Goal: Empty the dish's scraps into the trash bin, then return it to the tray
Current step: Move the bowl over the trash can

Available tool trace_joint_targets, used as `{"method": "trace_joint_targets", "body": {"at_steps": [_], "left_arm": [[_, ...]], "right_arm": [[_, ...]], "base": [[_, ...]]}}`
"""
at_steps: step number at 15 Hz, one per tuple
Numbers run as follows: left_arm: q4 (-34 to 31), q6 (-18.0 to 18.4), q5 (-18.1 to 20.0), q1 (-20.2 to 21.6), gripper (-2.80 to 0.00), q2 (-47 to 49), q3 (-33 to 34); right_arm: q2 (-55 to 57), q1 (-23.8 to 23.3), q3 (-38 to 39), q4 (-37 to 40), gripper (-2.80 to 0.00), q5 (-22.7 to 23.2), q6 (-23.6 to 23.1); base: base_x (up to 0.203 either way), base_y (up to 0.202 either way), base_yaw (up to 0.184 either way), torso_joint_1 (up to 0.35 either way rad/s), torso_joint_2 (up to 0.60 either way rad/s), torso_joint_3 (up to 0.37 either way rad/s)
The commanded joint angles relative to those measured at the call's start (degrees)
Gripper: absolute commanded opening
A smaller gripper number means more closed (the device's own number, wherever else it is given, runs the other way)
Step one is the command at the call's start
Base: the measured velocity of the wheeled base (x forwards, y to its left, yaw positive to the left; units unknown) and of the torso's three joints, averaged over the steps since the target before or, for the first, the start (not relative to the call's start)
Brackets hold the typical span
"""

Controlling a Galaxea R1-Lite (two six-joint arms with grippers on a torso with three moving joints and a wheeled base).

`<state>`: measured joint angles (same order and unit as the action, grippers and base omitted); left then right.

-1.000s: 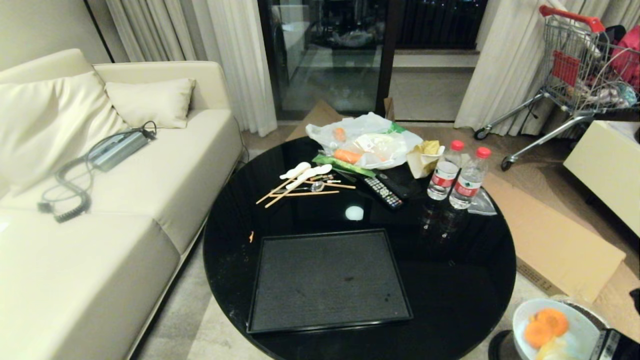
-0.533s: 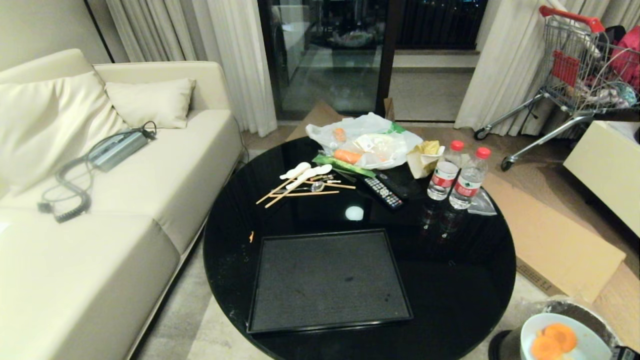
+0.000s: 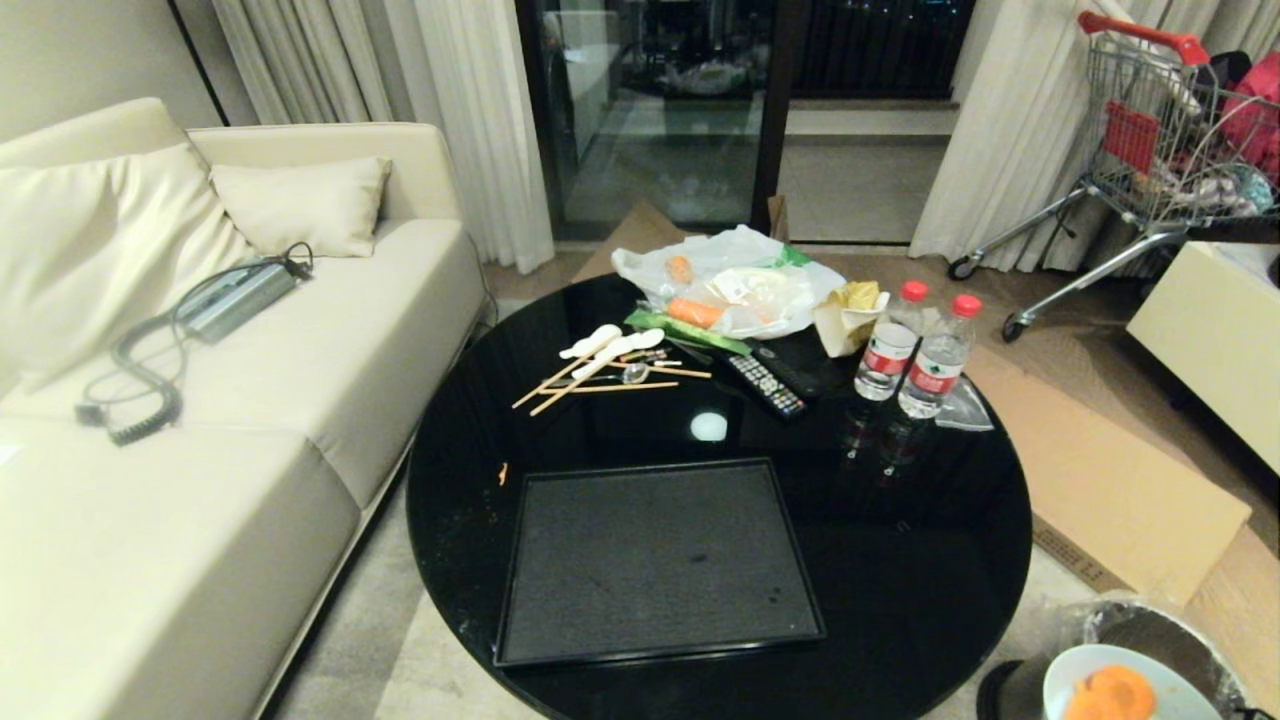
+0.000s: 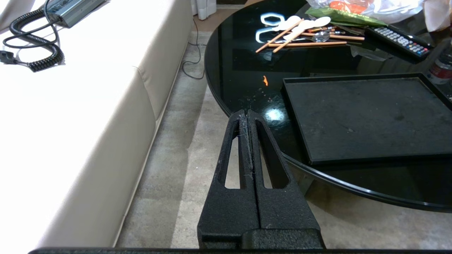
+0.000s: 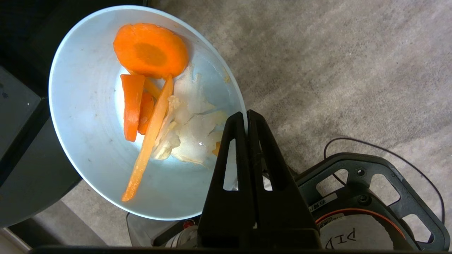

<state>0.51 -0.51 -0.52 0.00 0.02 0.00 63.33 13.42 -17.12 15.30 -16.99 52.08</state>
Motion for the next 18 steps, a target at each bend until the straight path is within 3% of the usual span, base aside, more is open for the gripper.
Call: {"method": "trace_joint_targets", "body": {"at_steps": [1, 18], "left_arm": [[0.02, -0.02, -0.01, 0.0, -2.8, -0.02, 0.0], [0.02, -0.1, 0.08, 0.0, -2.8, -0.02, 0.0]], "right_arm": [[0.11, 0.03, 0.24, 0.08, -2.8, 0.88, 0.3], [0.02, 0.11, 2.7, -0.27, -2.8, 1.88, 2.43]], "base": [[0.0, 0.0, 0.0, 0.0, 0.0, 0.0], [0.0, 0.0, 0.0, 0.0, 0.0, 0.0]]}}
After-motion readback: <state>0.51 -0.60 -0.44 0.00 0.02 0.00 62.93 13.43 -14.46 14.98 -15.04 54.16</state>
